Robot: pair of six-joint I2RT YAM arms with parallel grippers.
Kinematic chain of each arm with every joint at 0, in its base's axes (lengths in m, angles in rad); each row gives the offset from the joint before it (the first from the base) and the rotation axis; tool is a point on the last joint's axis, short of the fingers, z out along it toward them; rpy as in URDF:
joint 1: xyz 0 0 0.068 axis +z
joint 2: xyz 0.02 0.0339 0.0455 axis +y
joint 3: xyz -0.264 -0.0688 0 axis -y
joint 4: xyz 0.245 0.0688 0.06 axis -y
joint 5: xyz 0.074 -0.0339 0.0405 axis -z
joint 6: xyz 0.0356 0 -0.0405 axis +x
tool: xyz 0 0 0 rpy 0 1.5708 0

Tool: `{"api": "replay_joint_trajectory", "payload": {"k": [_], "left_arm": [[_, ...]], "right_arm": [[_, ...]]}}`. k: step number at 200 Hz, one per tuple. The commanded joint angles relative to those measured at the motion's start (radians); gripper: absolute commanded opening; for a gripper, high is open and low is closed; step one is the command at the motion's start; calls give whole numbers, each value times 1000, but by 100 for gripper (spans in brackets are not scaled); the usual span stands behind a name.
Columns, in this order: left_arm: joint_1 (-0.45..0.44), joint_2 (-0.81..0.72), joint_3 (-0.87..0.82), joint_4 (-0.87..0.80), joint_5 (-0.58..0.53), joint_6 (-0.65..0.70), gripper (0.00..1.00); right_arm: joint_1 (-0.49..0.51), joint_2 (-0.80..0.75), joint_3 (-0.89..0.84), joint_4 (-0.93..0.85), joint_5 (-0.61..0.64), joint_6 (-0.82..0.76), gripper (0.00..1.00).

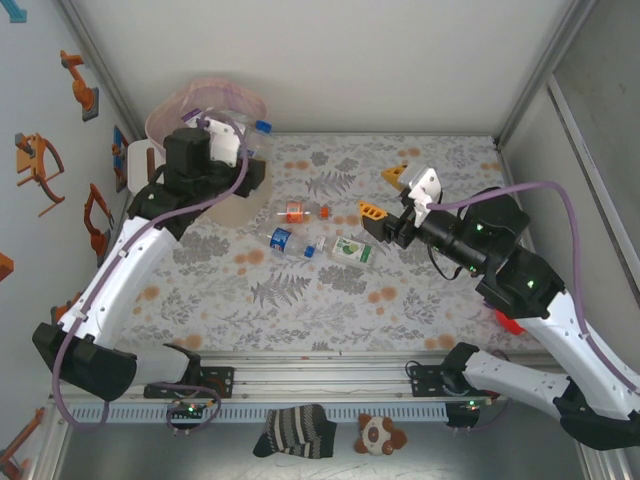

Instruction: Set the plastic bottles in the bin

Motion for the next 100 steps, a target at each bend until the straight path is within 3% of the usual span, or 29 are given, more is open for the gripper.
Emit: {"api": "replay_joint_trajectory", "payload": {"k": [1, 25, 100], "left_arm": [[29, 2, 67, 28, -149, -185, 24], [43, 76, 199, -58, -318, -306, 12], [91, 374, 666, -358, -713, -560, 4]], "right_arm": [[1, 1, 13, 34, -13, -2, 65], [1, 3, 10, 39, -15, -3, 65], [1, 14, 21, 40, -22, -5, 65]]}}
